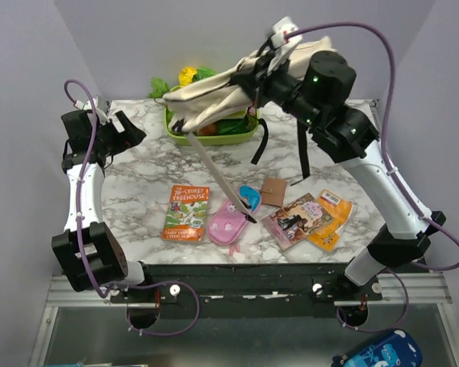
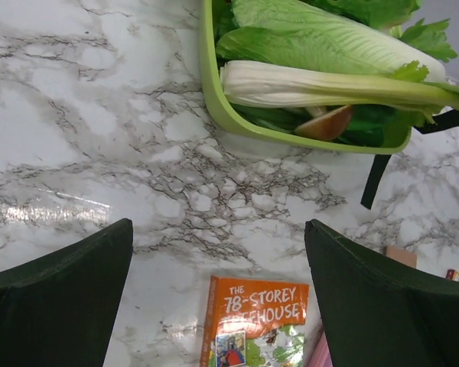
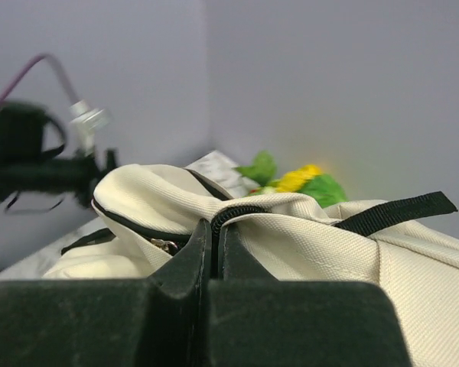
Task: Pack the student bag
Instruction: Pick up the student bag at the center of the board, then place the student bag at the center of the board.
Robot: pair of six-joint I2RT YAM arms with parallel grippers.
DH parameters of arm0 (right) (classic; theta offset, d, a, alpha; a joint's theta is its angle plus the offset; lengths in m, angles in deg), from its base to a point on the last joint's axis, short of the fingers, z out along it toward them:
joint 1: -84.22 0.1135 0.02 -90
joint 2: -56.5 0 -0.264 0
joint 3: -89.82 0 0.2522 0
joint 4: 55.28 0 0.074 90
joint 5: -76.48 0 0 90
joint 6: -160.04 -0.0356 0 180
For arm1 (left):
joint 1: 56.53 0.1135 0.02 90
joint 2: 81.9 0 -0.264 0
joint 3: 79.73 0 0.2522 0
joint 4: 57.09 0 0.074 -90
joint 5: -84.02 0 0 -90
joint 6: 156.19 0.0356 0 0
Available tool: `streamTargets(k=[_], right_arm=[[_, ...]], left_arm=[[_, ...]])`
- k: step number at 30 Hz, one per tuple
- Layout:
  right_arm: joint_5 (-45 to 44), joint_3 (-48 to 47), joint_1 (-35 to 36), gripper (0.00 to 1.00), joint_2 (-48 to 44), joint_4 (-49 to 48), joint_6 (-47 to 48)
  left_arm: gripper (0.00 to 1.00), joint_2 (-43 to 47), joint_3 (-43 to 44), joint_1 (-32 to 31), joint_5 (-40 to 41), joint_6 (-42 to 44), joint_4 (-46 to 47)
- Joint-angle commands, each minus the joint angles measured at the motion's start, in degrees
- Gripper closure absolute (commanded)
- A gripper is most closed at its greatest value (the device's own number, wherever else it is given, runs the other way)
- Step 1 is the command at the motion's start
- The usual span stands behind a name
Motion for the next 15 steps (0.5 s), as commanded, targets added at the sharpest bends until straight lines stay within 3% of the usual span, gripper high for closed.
streamTargets(k=[1,4,9,12,15], right_arm=[[25.2,12.0,4.8,0.99,-6.7,-18.0,7.1],[29.7,24.4,4.8,0.99,-11.4,-25.7,7.3],[32.6,48.2,4.7,0.99,-15.7,-28.4,8.5],[31.4,63.4,4.7,0.99,-17.9,-31.6,6.3],[28.1,72.5,4.7,0.96,-19.6,-34.7,4.7]], left_arm=[[0.01,5.5,-2.3,1.1,-2.7,-1.6,3.0],[0.01,7.2,-2.5,2.5,-2.1,-1.8,4.1],[0.01,8.8,-2.4,2.7,-2.2,-0.1,4.9],[0.01,9.6,-3.2,2.5,-5.7,1.7,6.0],[0.01,9.2,-2.6,-0.9,-9.8,8.0,2.7]])
